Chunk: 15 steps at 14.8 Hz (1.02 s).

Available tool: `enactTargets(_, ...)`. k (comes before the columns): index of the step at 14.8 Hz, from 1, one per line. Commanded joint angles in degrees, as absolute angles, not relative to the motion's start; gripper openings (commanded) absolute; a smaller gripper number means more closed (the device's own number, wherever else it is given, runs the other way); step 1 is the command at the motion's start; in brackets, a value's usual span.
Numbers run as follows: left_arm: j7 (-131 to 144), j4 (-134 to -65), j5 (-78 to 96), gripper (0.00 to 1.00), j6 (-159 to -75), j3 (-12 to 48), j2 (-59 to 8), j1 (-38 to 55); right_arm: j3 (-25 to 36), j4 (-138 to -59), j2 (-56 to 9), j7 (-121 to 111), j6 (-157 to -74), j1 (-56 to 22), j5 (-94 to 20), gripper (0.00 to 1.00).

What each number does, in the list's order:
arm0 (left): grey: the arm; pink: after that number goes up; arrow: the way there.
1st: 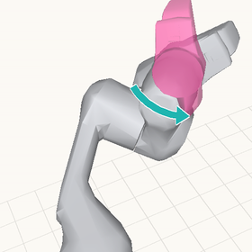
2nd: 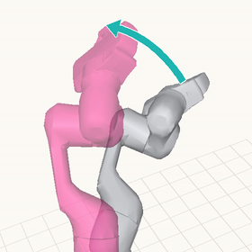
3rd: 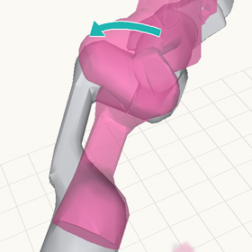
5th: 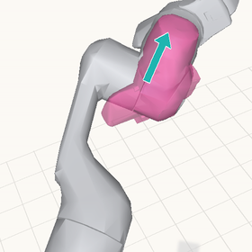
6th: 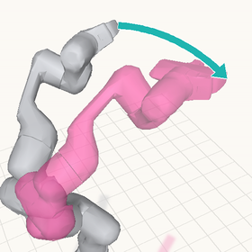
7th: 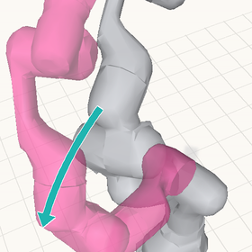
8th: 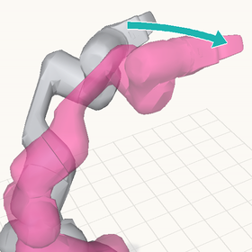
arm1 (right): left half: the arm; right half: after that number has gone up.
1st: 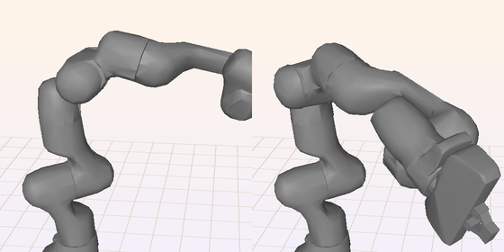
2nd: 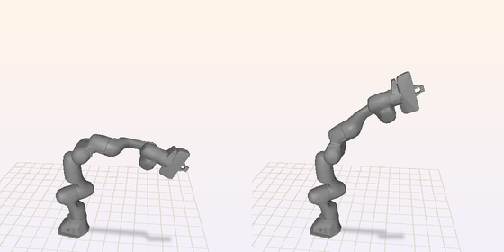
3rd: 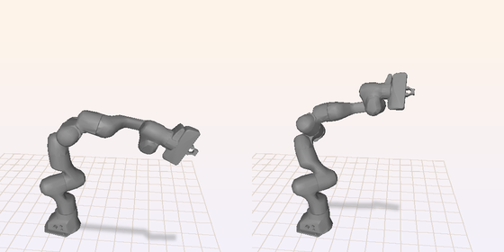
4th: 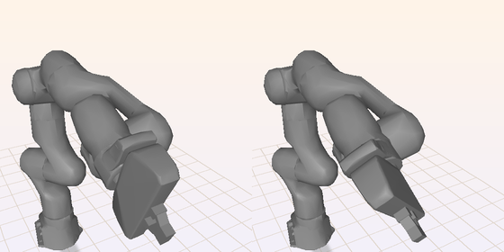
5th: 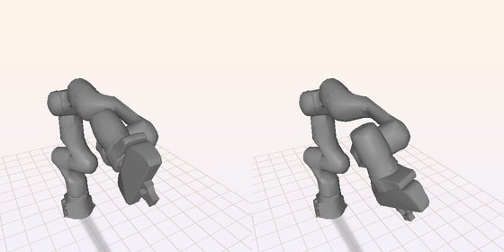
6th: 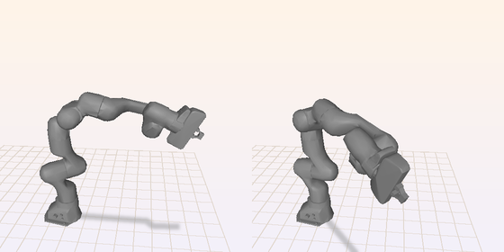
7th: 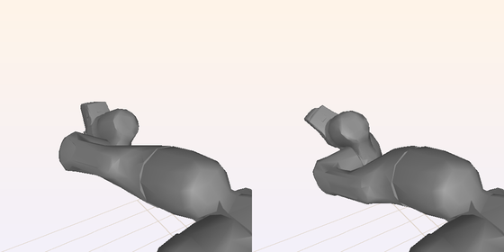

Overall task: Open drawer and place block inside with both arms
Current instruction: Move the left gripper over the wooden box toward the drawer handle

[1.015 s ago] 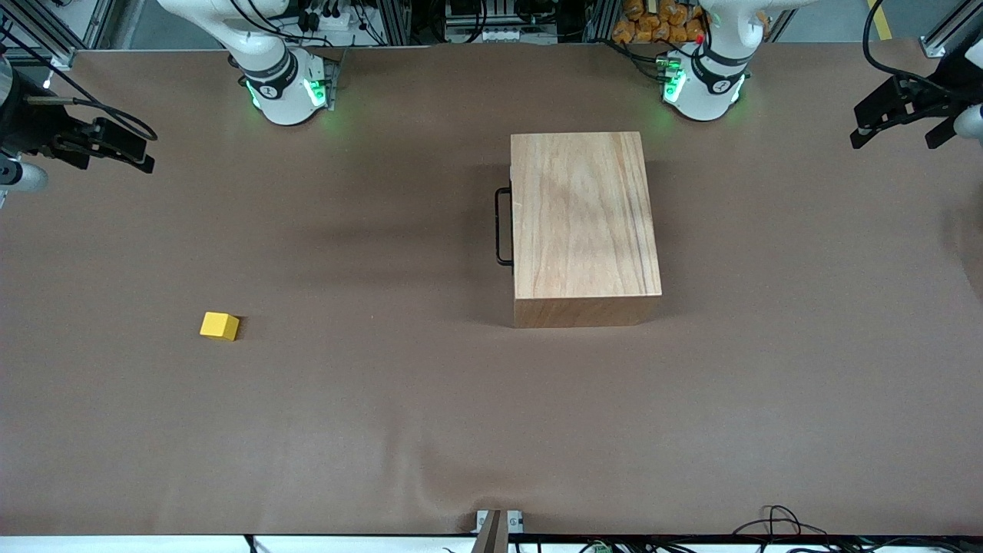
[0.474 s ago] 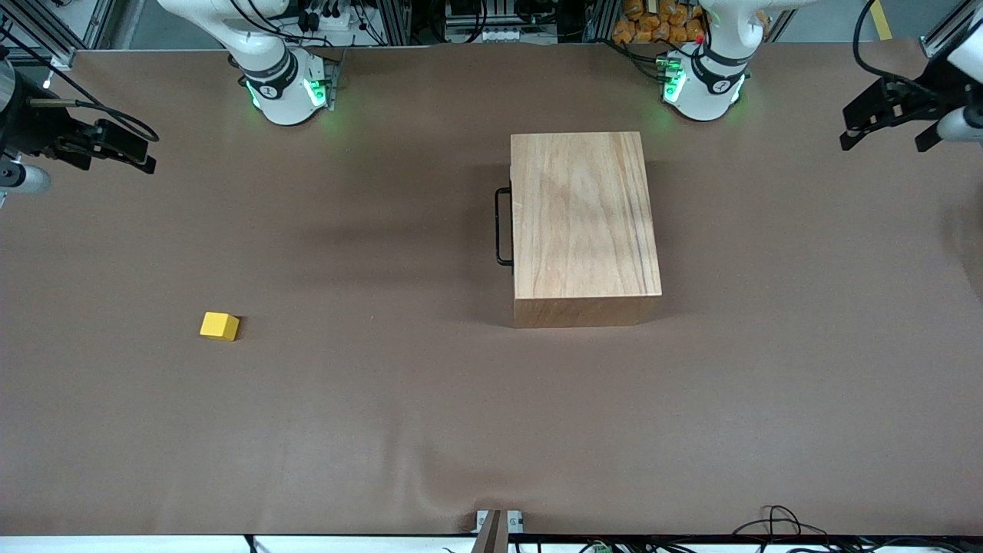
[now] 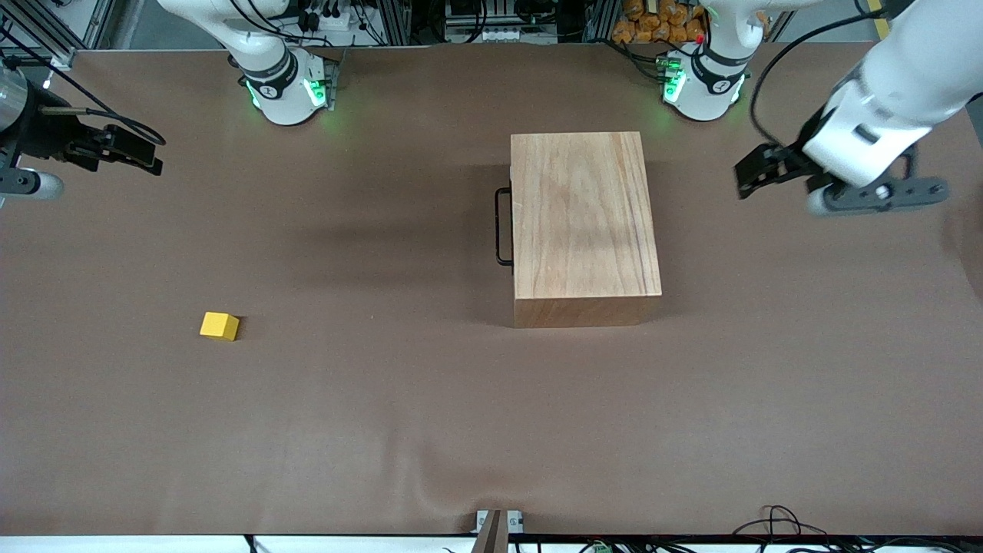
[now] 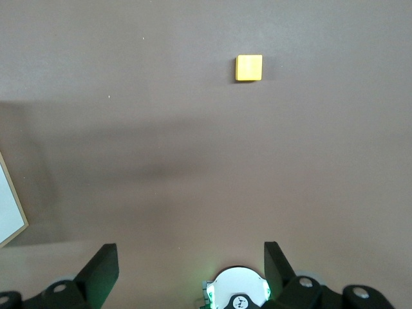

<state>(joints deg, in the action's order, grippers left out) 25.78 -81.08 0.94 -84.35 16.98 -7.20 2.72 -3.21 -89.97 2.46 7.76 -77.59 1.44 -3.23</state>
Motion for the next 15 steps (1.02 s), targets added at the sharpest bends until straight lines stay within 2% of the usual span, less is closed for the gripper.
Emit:
enactTargets(1,35.39,-72.96,-1.13,1.00,-83.23,16.88,-14.49,8.77,-3.34,-90.26,2.90,8.35,-77.69,1.58,-2.55,1.00)
enactTargets(5,43.92,-71.90,-2.64,1.00,-87.00,16.44,-18.62,15.28,-3.34,-90.35,2.90,8.35,-77.70,1.49,-2.55,1.00)
enactTargets(9,52.81,-65.32,-3.25,1.00,-88.59,14.17,-25.56,23.09,-3.43,-90.35,2.72,8.35,-77.96,1.32,-2.55,1.00)
enactTargets(15,56.95,-59.95,-3.16,1.00,-88.94,-6.21,-33.47,45.76,-3.34,-90.35,2.29,8.35,-78.22,1.41,-2.46,1.00)
